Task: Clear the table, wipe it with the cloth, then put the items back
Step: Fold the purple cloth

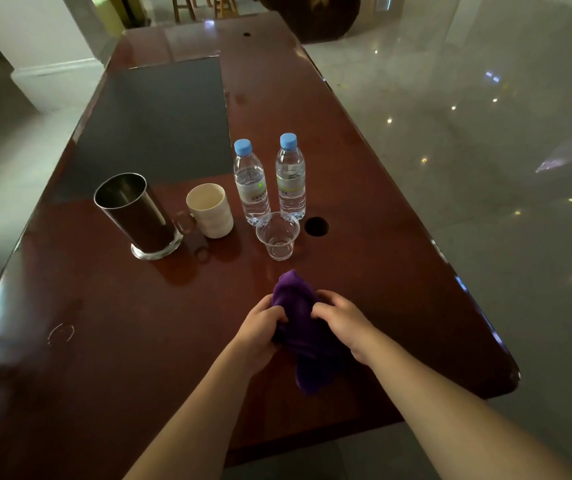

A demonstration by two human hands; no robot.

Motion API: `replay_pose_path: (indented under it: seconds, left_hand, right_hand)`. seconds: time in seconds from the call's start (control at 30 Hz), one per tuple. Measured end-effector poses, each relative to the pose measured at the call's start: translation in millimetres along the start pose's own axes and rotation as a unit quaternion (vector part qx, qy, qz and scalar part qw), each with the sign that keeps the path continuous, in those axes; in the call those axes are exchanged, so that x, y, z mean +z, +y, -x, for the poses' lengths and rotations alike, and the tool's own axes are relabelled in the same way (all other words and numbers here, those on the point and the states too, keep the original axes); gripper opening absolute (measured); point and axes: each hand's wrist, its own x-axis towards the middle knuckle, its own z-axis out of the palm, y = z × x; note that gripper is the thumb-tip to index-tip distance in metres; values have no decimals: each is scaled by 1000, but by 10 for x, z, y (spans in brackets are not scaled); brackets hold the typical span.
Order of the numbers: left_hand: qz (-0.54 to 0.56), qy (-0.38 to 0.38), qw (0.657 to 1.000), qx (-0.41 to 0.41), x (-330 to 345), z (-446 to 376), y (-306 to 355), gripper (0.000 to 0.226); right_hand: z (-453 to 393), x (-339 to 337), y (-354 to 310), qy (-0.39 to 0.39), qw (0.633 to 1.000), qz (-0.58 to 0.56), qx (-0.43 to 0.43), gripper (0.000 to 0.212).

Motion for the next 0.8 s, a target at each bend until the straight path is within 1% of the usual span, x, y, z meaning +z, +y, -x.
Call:
replay_pose_path:
  seconds: [0.07, 0.1, 0.2, 0.3, 0.4, 0.5, 0.57, 0.6, 0.7, 0.8]
  left_hand:
    - [-1, -20, 1000, 10, -25, 5, 31, 40]
    - [-9, -30, 999, 15, -27, 14, 49, 39]
    - [-64, -59, 996, 26, -3, 60, 112, 34]
    - [-107, -60, 992, 33, 27, 125, 188, 32]
    - [-112, -39, 993, 26, 0, 187, 259, 31]
    - [-101, 8, 995, -2, -61, 255, 287, 19]
    - [-87, 42, 995, -28, -85, 309, 307, 15]
    - [-85, 50, 995, -28, -100, 327, 309, 15]
    - [-80, 60, 995, 12, -111, 427, 323, 17]
    - [-77, 37, 995, 57, -118, 579, 335, 23]
  right_hand:
    - [9, -2, -7, -39, 998, -54, -13, 31]
    - [19, 0, 2, -59, 994, -88, -14, 25]
    - [42, 11, 1, -101, 983, -151, -31, 27]
    - [81, 22, -35, -86, 982, -158, -50, 25]
    - [120, 30, -73, -39, 987, -145, -64, 22]
    - [163, 26, -104, -7, 983, -174, -65, 23]
    - [208, 20, -143, -8, 979, -197, -58, 25]
    - [234, 16, -166, -17, 977, -203, -55, 25]
    - [347, 25, -242, -30, 984, -168, -52, 25]
    - [500, 37, -335, 11, 993, -62, -96, 23]
